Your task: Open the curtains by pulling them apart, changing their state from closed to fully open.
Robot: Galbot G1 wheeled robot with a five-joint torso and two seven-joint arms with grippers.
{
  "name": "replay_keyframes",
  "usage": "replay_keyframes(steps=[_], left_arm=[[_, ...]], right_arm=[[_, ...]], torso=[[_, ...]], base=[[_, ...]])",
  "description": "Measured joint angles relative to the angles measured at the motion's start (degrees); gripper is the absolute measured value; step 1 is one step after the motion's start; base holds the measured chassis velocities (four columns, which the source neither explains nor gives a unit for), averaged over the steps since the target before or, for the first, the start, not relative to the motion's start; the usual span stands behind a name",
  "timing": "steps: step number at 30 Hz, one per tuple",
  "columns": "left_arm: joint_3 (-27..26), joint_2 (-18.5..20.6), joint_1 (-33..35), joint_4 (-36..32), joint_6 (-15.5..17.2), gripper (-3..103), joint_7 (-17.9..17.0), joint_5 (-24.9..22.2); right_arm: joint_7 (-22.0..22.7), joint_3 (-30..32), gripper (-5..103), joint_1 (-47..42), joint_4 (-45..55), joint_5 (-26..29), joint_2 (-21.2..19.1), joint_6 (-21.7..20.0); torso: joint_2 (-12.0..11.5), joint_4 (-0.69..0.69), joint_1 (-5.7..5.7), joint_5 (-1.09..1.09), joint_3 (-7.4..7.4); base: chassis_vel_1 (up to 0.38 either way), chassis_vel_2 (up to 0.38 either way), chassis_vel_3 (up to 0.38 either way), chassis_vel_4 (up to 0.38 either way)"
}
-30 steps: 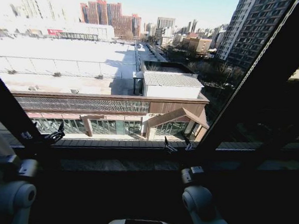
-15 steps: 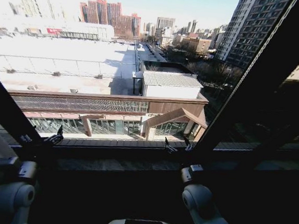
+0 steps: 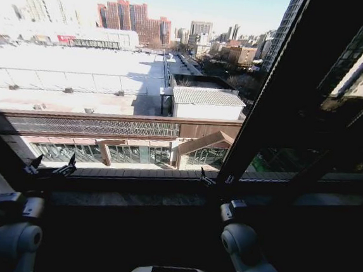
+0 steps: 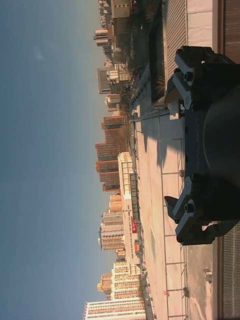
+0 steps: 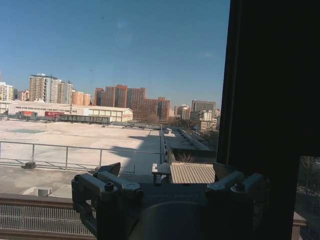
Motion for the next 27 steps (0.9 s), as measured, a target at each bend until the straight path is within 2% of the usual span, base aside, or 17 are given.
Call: replay_keyframes(steps=[27], left_arm=[[-0.24,-1.16,0.32,0.8,-1.63,100,0.5,0.12]], right_arm=[[0.05,1.89,100,-0.54,0.0,0.18,-0.06,0.03]], torso=[[0.0,0.0,0.0,-0.01,0.0]], base=[[-0.359,-0.353,0.346,0.357]])
